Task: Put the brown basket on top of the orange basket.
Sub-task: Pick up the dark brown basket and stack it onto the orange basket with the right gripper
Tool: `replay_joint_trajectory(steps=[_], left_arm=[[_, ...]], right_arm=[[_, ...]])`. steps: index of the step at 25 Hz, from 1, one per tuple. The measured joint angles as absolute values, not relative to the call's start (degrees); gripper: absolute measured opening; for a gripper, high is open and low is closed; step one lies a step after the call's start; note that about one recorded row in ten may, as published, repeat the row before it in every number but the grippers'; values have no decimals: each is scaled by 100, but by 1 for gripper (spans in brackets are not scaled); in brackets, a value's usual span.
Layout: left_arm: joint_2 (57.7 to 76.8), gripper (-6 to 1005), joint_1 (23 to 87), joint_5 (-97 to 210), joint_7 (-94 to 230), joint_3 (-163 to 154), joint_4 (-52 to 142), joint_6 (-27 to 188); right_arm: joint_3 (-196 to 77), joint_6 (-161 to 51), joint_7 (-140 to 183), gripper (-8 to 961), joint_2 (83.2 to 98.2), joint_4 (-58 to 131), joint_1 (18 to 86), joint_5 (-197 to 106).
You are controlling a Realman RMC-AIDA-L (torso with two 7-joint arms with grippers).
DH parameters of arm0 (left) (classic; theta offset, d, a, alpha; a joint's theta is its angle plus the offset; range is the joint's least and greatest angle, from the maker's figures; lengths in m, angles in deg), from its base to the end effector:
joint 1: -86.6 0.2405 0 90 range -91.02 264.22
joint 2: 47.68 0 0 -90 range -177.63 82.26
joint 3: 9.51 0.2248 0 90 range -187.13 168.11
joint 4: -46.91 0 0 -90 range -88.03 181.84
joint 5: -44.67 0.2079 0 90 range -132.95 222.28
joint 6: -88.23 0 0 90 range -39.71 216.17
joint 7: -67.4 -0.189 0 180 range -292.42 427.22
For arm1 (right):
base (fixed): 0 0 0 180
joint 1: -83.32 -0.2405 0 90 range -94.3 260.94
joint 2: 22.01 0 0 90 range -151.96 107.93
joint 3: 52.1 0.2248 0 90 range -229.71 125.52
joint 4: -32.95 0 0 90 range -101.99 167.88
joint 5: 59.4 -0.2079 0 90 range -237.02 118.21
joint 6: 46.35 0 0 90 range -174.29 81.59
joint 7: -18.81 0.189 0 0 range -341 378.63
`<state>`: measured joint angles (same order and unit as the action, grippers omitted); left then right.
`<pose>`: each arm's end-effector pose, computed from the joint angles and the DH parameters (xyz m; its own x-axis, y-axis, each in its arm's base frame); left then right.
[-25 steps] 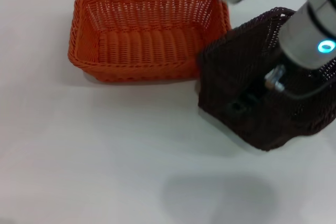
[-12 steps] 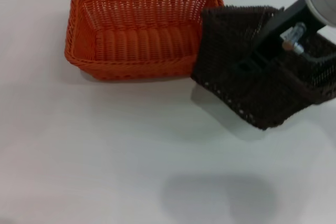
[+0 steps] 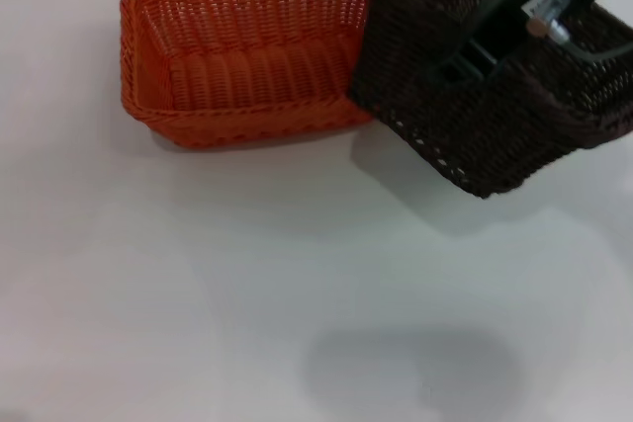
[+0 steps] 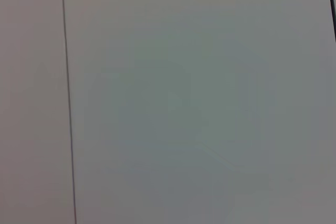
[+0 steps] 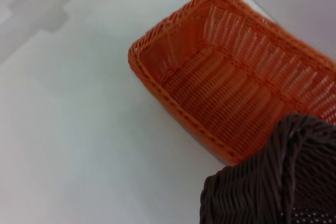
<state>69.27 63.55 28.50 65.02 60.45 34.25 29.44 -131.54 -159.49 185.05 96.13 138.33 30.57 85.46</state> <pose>-0.3758 0.3662 0.1232 0.7900 -0.0594 0.6102 0.5840 0.3756 -0.7196 0.0099 0.3138 0.0268 0.8757 -0.4479 0.1803 -0.3348 -0.8324 -0.4416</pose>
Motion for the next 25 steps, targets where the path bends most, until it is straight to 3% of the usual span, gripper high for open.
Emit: replay_joint_trajectory(steps=[6,16,22,25], left_arm=[[6926,694,6362,2848,6505,6045,3411,2941],[6940,694,6337,2849,6494,6084,3404,2935],[6955,694,6338,2849,6501,6046,3417,2937],[6961,694,6343,2834,6532,6042,3425,2939]], right_arm=[[-13077,-15982,18489,155,9605,13652,2815,8003],[-13122,-16085,18311,155,9531,13671,1581,8291],[-13383,-16168,17406,155,9684,13598,1109,8903],[-13742,-15954,16636,156,9692,13525,1153,9107]])
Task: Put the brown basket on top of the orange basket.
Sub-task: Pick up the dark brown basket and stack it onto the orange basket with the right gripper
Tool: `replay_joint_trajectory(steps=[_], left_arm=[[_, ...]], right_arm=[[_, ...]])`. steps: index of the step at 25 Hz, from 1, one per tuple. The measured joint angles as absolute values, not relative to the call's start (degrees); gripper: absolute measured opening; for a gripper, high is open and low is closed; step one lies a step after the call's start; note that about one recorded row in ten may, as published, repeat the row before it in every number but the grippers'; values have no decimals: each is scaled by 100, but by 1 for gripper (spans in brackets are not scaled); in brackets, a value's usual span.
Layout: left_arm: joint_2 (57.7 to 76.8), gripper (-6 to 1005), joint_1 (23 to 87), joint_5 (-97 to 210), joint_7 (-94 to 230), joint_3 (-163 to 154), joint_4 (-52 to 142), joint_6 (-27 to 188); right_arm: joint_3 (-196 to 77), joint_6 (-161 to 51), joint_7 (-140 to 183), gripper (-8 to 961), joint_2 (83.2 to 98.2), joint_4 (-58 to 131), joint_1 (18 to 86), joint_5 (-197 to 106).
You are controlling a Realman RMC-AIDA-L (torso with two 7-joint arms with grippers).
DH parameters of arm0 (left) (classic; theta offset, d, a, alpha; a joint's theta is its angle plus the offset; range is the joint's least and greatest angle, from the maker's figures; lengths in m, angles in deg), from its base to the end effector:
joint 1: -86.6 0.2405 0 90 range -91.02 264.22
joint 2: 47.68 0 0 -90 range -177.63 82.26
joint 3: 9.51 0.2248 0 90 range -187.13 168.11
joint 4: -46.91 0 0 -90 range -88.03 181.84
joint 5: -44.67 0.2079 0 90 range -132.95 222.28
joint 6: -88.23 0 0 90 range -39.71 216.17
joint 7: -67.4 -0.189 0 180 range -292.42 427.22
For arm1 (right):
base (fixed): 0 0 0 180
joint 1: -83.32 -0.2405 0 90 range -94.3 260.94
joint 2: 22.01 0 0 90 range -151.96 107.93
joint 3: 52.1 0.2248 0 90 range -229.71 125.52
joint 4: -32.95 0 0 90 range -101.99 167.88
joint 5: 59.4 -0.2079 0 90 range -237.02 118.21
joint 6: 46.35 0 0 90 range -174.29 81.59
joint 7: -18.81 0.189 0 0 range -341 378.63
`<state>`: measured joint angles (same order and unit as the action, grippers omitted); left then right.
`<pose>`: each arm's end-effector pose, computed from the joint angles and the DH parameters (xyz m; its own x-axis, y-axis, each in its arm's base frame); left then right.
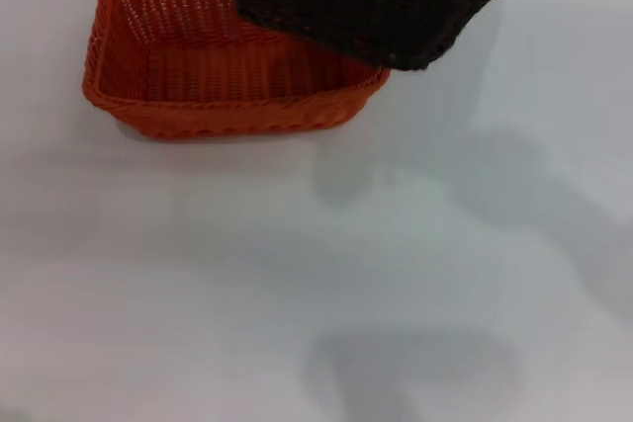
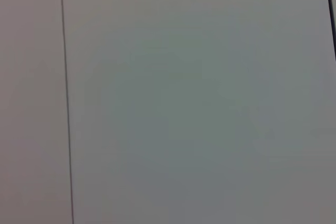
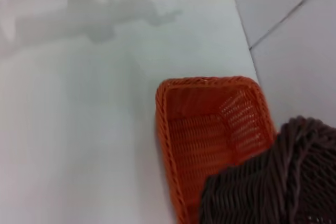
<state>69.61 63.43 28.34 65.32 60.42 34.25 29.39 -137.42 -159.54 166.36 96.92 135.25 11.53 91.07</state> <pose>-0.3746 0.3665 0.1208 0.7827 -0.0629 0.6193 0.5936 0.3750 -0.7121 -0.0774 0.3058 0.0110 0.8956 0.1238 0.4273 0.2944 -0.8851 -0.3605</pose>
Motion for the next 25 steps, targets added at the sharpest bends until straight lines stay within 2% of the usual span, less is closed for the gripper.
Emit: replay_joint_trajectory(steps=[12,20,25], left_arm=[[7032,694,6390,2804,6549,6036,3447,2934],[7059,694,6397,2805,6552,6047,3497,2945],[7077,694,6401,2806,6558,6045,3551,2945]], right_arm=[[-15470,-14631,13609,156,9725,14007,2391,9678],[-16058,-13195,12104,155,9710,14133,3597,10608],[-16407,-11474,10707,155,9716,13949,4631,10757]])
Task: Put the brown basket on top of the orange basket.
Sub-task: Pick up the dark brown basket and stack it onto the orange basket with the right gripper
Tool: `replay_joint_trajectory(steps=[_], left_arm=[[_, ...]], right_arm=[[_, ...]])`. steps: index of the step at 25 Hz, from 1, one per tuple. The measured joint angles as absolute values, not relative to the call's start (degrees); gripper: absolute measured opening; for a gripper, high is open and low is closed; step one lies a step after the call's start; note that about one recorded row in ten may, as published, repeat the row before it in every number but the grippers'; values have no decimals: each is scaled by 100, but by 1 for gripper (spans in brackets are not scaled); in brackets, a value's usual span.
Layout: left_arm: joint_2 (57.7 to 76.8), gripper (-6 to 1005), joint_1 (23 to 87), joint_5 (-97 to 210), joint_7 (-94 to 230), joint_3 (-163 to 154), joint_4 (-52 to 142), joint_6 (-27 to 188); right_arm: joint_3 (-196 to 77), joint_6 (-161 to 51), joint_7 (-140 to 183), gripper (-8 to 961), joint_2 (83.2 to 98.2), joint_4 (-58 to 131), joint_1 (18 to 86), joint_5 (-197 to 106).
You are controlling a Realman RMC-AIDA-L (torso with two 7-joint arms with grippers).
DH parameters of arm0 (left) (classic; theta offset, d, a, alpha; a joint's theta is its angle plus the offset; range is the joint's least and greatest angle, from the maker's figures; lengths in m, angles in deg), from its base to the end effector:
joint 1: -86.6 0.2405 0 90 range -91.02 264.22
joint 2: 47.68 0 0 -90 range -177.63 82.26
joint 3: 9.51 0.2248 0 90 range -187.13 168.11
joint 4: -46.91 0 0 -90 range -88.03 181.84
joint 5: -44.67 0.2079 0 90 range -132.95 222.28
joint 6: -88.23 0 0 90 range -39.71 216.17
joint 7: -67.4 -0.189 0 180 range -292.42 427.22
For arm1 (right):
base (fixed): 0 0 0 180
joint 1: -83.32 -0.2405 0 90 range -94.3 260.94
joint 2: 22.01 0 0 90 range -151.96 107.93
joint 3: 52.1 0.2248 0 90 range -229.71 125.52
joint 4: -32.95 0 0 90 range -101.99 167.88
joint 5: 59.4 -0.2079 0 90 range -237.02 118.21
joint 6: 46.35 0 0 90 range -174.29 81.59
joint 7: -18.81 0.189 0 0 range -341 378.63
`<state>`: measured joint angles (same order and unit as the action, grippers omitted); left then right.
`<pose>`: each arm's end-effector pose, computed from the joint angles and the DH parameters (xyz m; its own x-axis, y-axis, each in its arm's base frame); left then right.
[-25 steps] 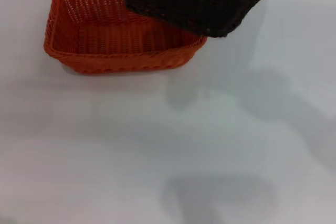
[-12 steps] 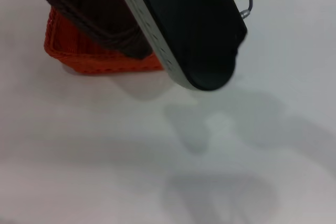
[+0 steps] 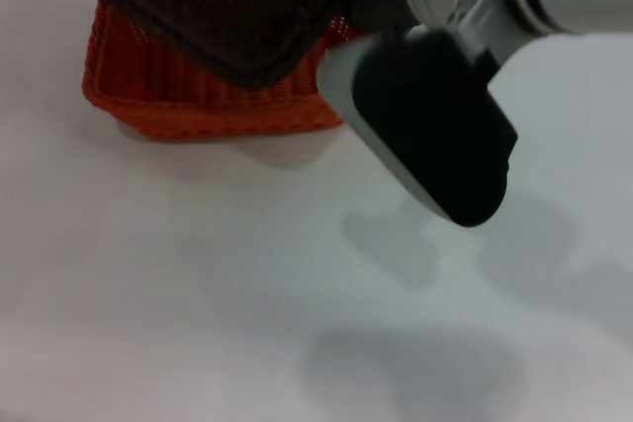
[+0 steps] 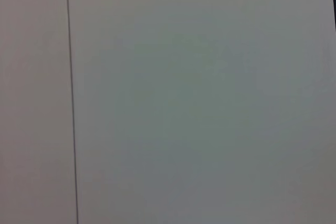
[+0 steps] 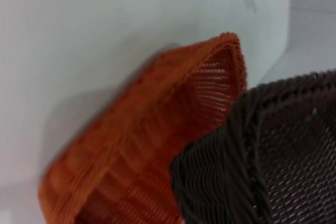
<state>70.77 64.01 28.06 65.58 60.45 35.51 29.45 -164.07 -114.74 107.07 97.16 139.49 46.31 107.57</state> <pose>-0.3816 0.3576 0.1073 0.7658 -0.0300 0.6424 0.6028 0.3811 -0.7009 -0.0108 0.3388 -0.0455 0.2082 0.7167 0.6655 0.9753 -0.2036 -0.0859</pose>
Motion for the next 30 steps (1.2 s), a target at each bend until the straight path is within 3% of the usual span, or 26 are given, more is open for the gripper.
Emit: replay_joint_trajectory(steps=[17,30], left_arm=[[7100,694,6376,2796,6716,6046,3648,3322],[7079,694,6394,2781,6730,6019,3591,3259]], right_arm=[[-16231,-9968,9542,158,9669,13193,5362,10774],[-16222,-9630,9351,168,9373,12932,5389,10411]])
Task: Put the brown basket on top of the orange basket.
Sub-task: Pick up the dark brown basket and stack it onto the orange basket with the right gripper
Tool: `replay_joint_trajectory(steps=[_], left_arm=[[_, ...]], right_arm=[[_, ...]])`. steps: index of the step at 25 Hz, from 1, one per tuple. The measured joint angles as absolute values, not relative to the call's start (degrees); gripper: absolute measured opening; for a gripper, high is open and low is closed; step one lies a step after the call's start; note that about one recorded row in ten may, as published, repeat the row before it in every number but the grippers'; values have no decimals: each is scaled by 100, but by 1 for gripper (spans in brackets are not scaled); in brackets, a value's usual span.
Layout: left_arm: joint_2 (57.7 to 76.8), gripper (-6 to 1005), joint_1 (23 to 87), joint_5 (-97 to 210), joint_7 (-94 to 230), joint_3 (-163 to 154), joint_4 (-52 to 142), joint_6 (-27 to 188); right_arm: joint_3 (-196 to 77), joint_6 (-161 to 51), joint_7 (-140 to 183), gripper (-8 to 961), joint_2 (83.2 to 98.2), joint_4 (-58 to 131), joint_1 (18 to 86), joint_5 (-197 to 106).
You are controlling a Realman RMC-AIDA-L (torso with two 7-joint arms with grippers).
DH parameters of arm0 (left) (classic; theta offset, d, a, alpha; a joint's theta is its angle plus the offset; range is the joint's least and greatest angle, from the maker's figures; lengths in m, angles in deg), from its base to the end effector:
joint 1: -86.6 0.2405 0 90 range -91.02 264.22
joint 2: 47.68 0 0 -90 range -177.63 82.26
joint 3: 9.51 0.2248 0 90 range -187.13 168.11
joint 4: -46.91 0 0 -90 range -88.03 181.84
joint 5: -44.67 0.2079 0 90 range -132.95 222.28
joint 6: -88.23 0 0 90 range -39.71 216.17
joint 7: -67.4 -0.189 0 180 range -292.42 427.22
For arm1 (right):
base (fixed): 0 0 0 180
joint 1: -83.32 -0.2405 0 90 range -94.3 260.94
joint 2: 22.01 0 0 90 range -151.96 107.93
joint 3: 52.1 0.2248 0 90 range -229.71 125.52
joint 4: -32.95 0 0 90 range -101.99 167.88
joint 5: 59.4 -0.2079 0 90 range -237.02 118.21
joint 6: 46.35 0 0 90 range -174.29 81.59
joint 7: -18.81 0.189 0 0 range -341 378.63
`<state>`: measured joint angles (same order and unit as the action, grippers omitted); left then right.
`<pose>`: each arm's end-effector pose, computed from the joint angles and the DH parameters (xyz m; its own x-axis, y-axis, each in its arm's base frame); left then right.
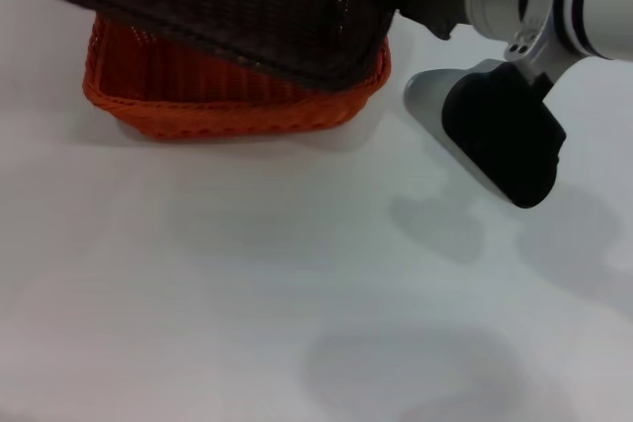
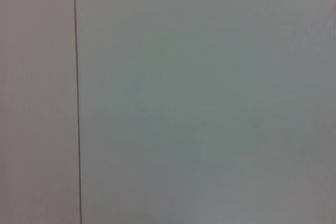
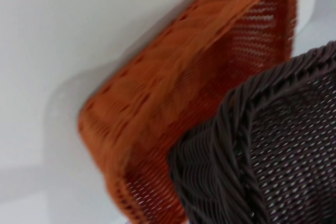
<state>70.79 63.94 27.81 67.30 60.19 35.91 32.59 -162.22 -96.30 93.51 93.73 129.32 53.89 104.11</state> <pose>-0.3913 0.3563 0.1000 0.7304 0.0134 0.6829 0.6258 0.3873 -0.6770 0.0454 0.3790 -0.0421 0.1241 0.6840 0.7188 0.9910 -0.1215 -0.0554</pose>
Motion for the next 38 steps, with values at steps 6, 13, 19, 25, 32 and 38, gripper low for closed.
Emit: replay_joint_trajectory(steps=[6,13,19,25,32,38], left_arm=[[7086,694,6386,2779,6738,5984,3594,3255],[7093,694,6388,2779,6856,5982,3613,3265],[7089,694,6383,2780,6881,5974,3617,3282],[7073,694,6379,2779,6879,5974,3631,3296],[7048,694,6349,2778,6832,5975,3633,3320],[7049,694,6353,2816,6823,5975,3593,3287]], right_arm=[[-16185,-9513,9480,173,9205,12702,5397,10473],[-16208,-9122,9759,178,9087,12432,5410,10490],[-16211,-9040,9823,353,9059,12446,5496,10506],[-16168,-9052,9827,578,9104,12713,5772,10490],[-16126,-9053,9904,758,9324,13337,6302,10144],[-16336,-8541,10321,758,9722,13593,6877,8987]])
